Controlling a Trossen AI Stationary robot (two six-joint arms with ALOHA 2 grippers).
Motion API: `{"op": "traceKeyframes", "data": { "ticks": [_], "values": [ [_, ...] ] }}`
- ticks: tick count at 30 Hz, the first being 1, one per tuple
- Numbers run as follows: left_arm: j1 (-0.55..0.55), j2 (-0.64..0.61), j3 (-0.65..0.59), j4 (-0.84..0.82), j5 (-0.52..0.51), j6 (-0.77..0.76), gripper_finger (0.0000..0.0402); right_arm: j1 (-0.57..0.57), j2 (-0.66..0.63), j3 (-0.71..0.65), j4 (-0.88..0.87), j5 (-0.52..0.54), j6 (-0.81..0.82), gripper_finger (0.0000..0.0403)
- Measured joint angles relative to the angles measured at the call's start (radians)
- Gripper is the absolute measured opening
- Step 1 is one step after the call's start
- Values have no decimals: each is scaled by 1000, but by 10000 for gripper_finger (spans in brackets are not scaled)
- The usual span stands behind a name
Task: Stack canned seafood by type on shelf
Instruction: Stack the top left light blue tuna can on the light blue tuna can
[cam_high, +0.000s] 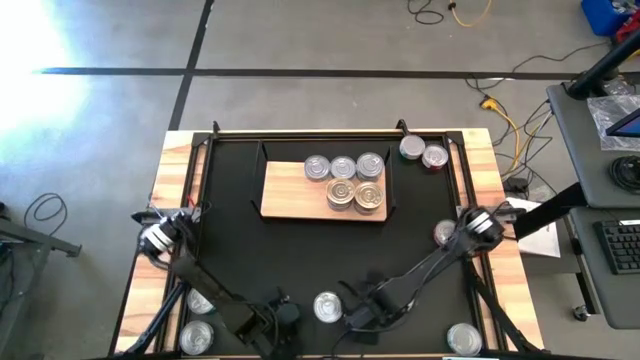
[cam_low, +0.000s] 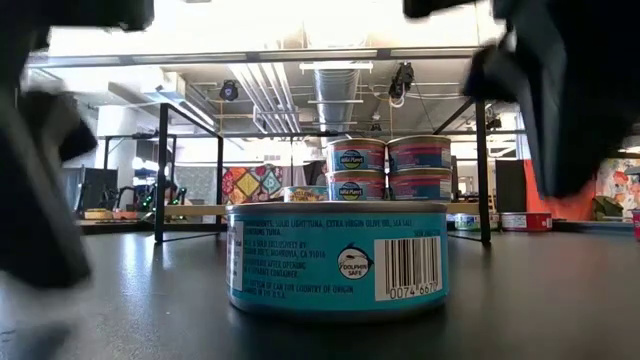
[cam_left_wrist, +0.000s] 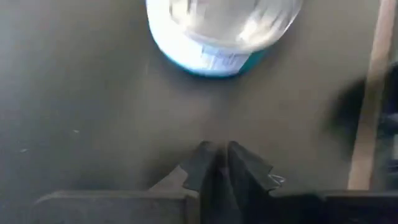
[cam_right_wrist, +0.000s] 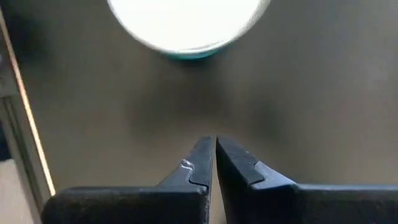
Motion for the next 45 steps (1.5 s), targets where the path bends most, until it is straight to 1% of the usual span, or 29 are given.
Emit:
{"op": "traceKeyframes", "data": {
  "ticks": [3, 6, 9, 11, 15, 21, 24, 26, 28, 31, 33, 35, 37, 39, 41, 43, 45],
  "values": [
    [-2, 59, 50, -22, -19, 70, 7, 7, 68, 0, 51, -42, -21, 13],
    [-2, 96, 90, -55, -35, 72, 7, 11, 112, 9, 129, -92, -35, 13],
    [-3, 105, 114, -76, -62, 74, 6, 10, 134, 11, 187, -103, -37, 13],
    [-3, 105, 121, -86, -86, 75, 2, 6, 135, 16, 277, -94, -40, 13],
    [9, 108, 120, -83, -140, 72, 1, -8, 114, 13, 356, -42, -58, 13],
    [46, 107, 115, -94, -213, 75, 0, -27, 73, 13, 394, 0, -67, 13],
    [60, 96, 114, -101, -231, 110, 0, -23, 53, 13, 416, 1, -66, 13],
    [68, 82, 116, -141, -233, 135, 0, -23, 32, 13, 411, -6, -71, 13],
    [75, 68, 116, -223, -249, 130, 0, -22, 8, 13, 386, -7, -88, 13],
    [80, 43, 114, -372, -278, 68, 0, -21, -23, 13, 287, 0, -113, 13],
    [80, 27, 114, -451, -295, 17, 0, -21, -43, 13, 193, 49, -115, 13],
    [72, 19, 110, -469, -293, -9, 0, -23, -51, 14, 109, 140, -114, 13],
    [62, 19, 107, -442, -277, -5, 0, -29, -50, 13, 27, 236, -103, 13],
    [49, 19, 102, -360, -252, 29, 0, -41, -37, 2, -6, 297, -88, 13],
    [37, 23, 97, -254, -227, 87, 0, -53, -21, -11, 7, 307, -66, 13],
    [28, 35, 89, -125, -196, 149, 0, -62, 1, -13, 30, 293, -63, 13],
    [26, 53, 84, -33, -147, 206, 0, -63, 17, -13, 77, 273, -73, 13]
  ]
}}
